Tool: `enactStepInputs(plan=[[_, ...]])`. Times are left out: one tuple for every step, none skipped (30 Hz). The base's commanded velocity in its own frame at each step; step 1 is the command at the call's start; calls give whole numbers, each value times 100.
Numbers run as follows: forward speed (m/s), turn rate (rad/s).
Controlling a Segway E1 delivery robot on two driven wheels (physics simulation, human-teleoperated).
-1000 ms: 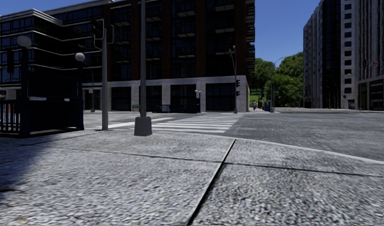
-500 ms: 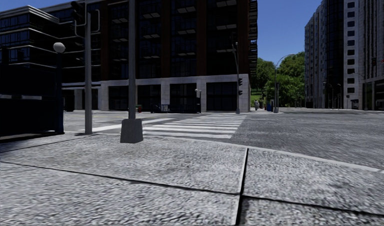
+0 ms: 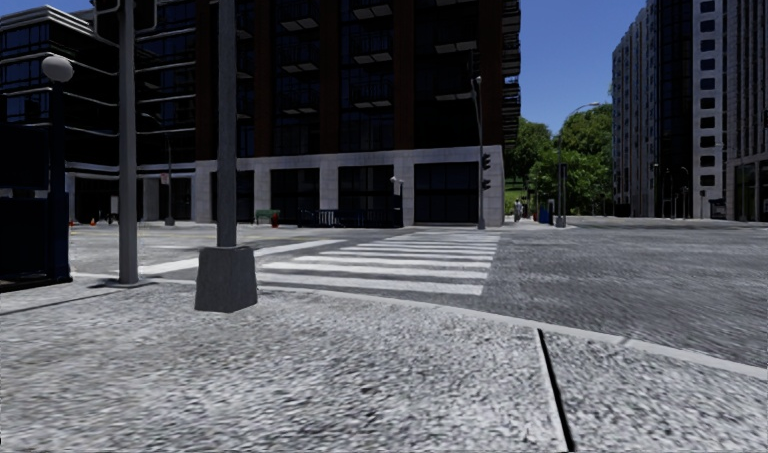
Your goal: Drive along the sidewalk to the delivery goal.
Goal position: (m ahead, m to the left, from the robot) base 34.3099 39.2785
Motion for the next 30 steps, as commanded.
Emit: enactStepInputs(plan=[[200,0],[200,0],[200,0],[200,0],[200,0],[200,0],[200,0],[200,0],[200,0],[200,0],[200,0],[200,0],[200,0],[200,0],[200,0],[200,0],[200,0],[200,0],[200,0],[200,0],[200,0],[200,0],[200,0],[200,0],[200,0],[200,0],[200,0],[200,0],[200,0],[200,0]])
